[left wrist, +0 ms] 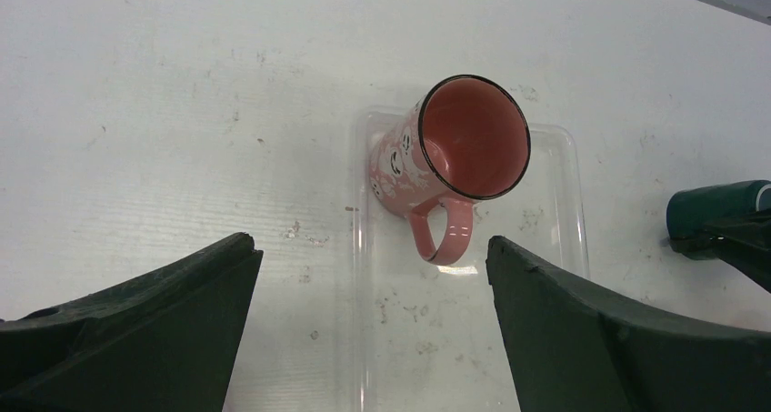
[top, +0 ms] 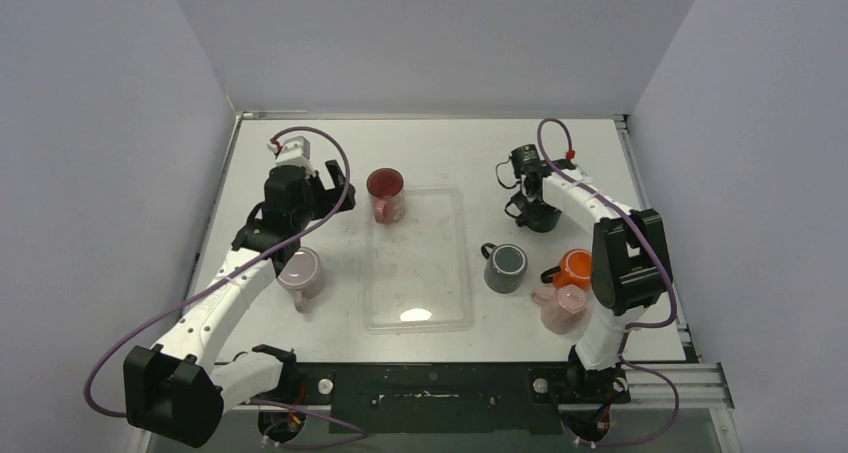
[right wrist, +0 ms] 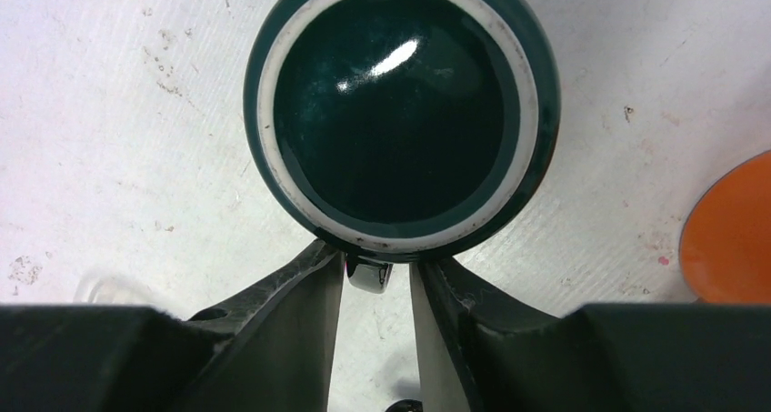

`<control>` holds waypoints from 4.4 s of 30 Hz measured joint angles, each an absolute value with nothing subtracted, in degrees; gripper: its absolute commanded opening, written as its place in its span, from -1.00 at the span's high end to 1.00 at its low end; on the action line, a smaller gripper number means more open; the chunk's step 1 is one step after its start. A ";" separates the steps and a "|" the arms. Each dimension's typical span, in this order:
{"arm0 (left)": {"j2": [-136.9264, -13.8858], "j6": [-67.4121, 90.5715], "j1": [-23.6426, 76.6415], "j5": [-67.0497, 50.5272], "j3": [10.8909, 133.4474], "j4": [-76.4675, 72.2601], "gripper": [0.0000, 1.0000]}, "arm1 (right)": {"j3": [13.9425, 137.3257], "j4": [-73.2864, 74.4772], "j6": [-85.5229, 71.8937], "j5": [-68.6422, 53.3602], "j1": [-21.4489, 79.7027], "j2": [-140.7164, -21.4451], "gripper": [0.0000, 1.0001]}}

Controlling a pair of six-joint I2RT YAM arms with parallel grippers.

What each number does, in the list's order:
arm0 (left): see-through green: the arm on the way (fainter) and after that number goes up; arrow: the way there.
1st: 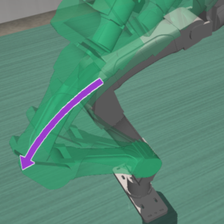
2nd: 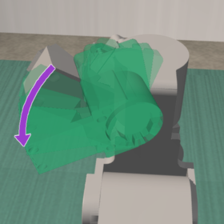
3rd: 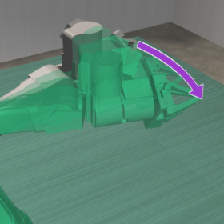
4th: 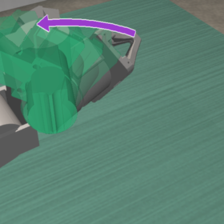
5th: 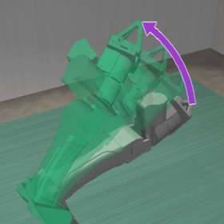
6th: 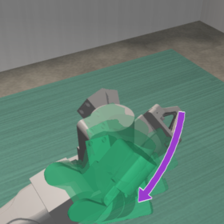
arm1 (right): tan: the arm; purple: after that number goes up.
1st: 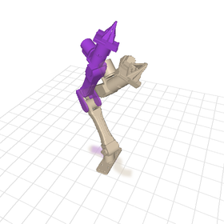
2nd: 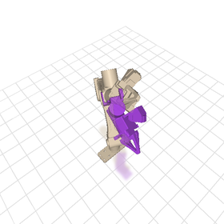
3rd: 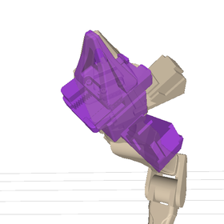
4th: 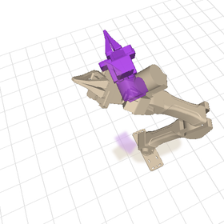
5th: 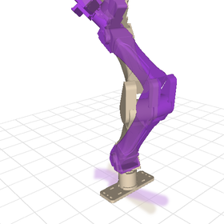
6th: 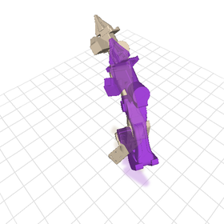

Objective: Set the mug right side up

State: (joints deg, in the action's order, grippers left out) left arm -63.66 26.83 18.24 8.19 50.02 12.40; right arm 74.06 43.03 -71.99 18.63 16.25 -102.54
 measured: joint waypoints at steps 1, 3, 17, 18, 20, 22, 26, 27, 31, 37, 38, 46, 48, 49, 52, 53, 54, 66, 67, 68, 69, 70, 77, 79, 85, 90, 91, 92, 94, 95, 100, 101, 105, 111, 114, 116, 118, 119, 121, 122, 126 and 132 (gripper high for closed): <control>-63.66 26.83 17.74 7.77 50.02 12.29 -0.93 | 74.00 42.85 -71.68 18.44 16.16 -102.54 0.30; -63.66 26.81 17.02 7.07 50.02 12.21 -0.93 | 74.00 42.50 -71.00 17.96 16.05 -102.54 0.36; -63.66 26.81 16.69 4.43 50.63 12.34 -0.93 | 72.44 36.23 -67.05 14.96 14.83 -102.13 0.89; -63.68 26.83 16.67 4.12 50.94 12.36 -0.93 | 71.57 34.74 -66.46 14.28 14.66 -101.58 0.89; -63.88 27.03 16.67 3.09 51.90 12.38 -0.93 | 69.19 31.79 -65.41 12.91 14.39 -99.96 0.89; -64.25 27.46 16.67 1.93 52.82 12.36 -0.93 | 66.65 29.30 -64.79 11.22 13.93 -97.93 0.89; -64.71 28.91 16.67 -0.71 53.43 12.16 -0.93 | 62.98 24.53 -64.82 6.31 12.86 -94.21 0.89; -64.75 29.45 16.67 -1.43 53.43 12.10 -0.93 | 62.06 23.18 -64.99 4.91 12.58 -93.34 0.89; -65.08 31.59 16.78 -4.08 53.49 11.25 -0.93 | 58.33 17.69 -66.15 -0.60 11.53 -89.91 0.89; -68.23 35.59 17.54 -8.86 56.25 9.39 -0.93 | 54.54 9.98 -69.25 -7.33 11.16 -86.65 0.89; -68.90 36.27 17.80 -9.72 56.84 9.06 -0.93 | 54.11 8.49 -69.97 -8.43 11.16 -86.35 0.89; -75.29 41.69 20.27 -15.59 62.59 8.32 -0.93 | 50.24 -5.76 -76.95 -15.97 11.20 -85.58 0.89; -77.01 43.62 20.73 -17.26 63.92 7.94 -0.93 | 48.84 -10.07 -78.63 -17.41 11.31 -85.60 0.89; -77.89 44.95 20.99 -18.13 64.51 7.44 -0.94 | 48.01 -12.47 -79.46 -18.04 11.35 -85.60 0.89; -80.90 49.47 22.02 -20.93 66.57 6.13 -0.99 | 45.78 -19.64 -82.37 -19.22 12.03 -85.60 0.89; -81.89 50.78 22.37 -21.67 67.16 5.74 -0.99 | 45.47 -21.08 -83.15 -19.33 12.23 -85.60 0.89; -83.11 52.62 22.87 -22.55 67.96 5.52 -1.00 | 45.21 -22.96 -83.99 -19.35 12.58 -85.60 0.89; -95.00 77.23 27.09 -28.03 71.29 -5.15 -0.75 | 41.85 -44.95 -95.39 -19.14 19.25 -87.77 0.89; -95.39 78.94 27.27 -27.90 71.22 -6.35 -0.71 | 41.67 -45.56 -96.07 -18.98 19.68 -88.16 0.90; -95.61 80.40 27.35 -27.64 71.13 -7.20 -0.65 | 41.52 -46.13 -96.68 -18.85 20.12 -88.51 0.89; -95.64 81.78 27.44 -27.42 71.05 -7.75 -0.61 | 41.43 -46.59 -97.08 -18.76 20.51 -88.79 0.89; -95.64 82.74 27.51 -27.24 71.00 -8.10 -0.54 | 41.39 -46.70 -97.45 -18.68 20.86 -88.92 0.89; -95.64 90.28 28.42 -25.87 69.45 -9.17 -0.44 | 41.30 -48.82 -99.70 -17.72 21.58 -88.95 0.89; -95.64 90.98 28.58 -25.69 69.17 -8.08 -0.41 | 41.25 -49.50 -100.01 -17.50 21.58 -89.01 0.89; -95.64 86.08 28.75 -25.23 69.23 -7.14 -0.30 | 41.21 -49.91 -101.58 -17.34 21.80 -89.58 0.89; -95.00 70.02 29.19 -23.03 70.61 -4.56 -0.27 | 41.45 -45.93 -101.71 -17.87 21.80 -89.60 0.89; -94.56 66.00 29.43 -22.37 70.94 -4.14 -0.27 | 41.69 -44.34 -101.62 -18.22 21.80 -89.60 0.89; -94.15 62.81 29.67 -21.87 71.22 -3.79 -0.26 | 41.91 -42.76 -101.51 -18.59 21.80 -89.60 0.89; -92.99 54.72 30.41 -21.15 72.01 -3.16 -0.24 | 42.35 -40.12 -101.34 -19.35 21.85 -89.60 0.89; -92.51 51.03 30.79 -21.15 72.51 -2.94 -0.22 | 42.68 -38.65 -101.23 -19.77 21.89 -89.60 0.89; -92.03 35.62 32.58 -20.95 76.64 1.32 -0.19 | 44.16 -32.93 -100.82 -21.10 22.46 -89.60 0.89; -92.03 33.32 32.93 -20.86 76.97 2.28 -0.19 | 44.31 -32.12 -100.75 -21.30 22.59 -89.60 0.89; -92.03 26.17 34.37 -19.86 77.01 6.87 -0.19 | 45.15 -28.88 -100.44 -21.93 22.74 -89.60 0.89; -92.27 19.92 37.50 -17.43 77.03 11.31 -0.06 | 46.63 -25.52 -100.14 -22.68 23.07 -89.60 0.89; -93.21 17.96 39.07 -15.59 77.21 12.73 0.01 | 46.92 -24.58 -100.18 -22.96 23.31 -89.60 0.89; -93.80 17.08 39.79 -14.35 77.25 13.67 0.03 | 46.92 -24.21 -100.36 -23.03 23.31 -89.60 0.89; -94.35 16.23 40.45 -12.73 77.47 14.61 0.08 | 46.92 -23.16 -100.55 -23.00 23.33 -89.60 0.89; -94.61 15.94 40.66 -11.94 77.78 15.00 0.12 | 46.92 -22.76 -100.88 -23.00 23.33 -89.60 0.89; -94.98 15.53 40.97 -10.46 78.13 15.44 0.15 | 46.92 -22.39 -101.30 -22.98 23.33 -89.60 0.89; -95.13 15.35 41.10 -9.78 78.30 15.70 0.16 | 46.92 -22.28 -101.51 -23.00 23.31 -89.60 0.89; -96.03 14.87 41.21 -7.70 78.83 16.14 0.19 | 46.92 -22.26 -102.63 -23.22 23.31 -89.60 0.89; -98.45 14.37 41.56 -7.27 79.48 16.84 0.36 | 46.89 -22.92 -104.44 -24.53 23.35 -89.60 0.89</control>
State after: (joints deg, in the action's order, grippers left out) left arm -98.45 14.37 41.56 -7.27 79.48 16.84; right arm 46.89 -22.92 -104.44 -24.53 23.35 -89.60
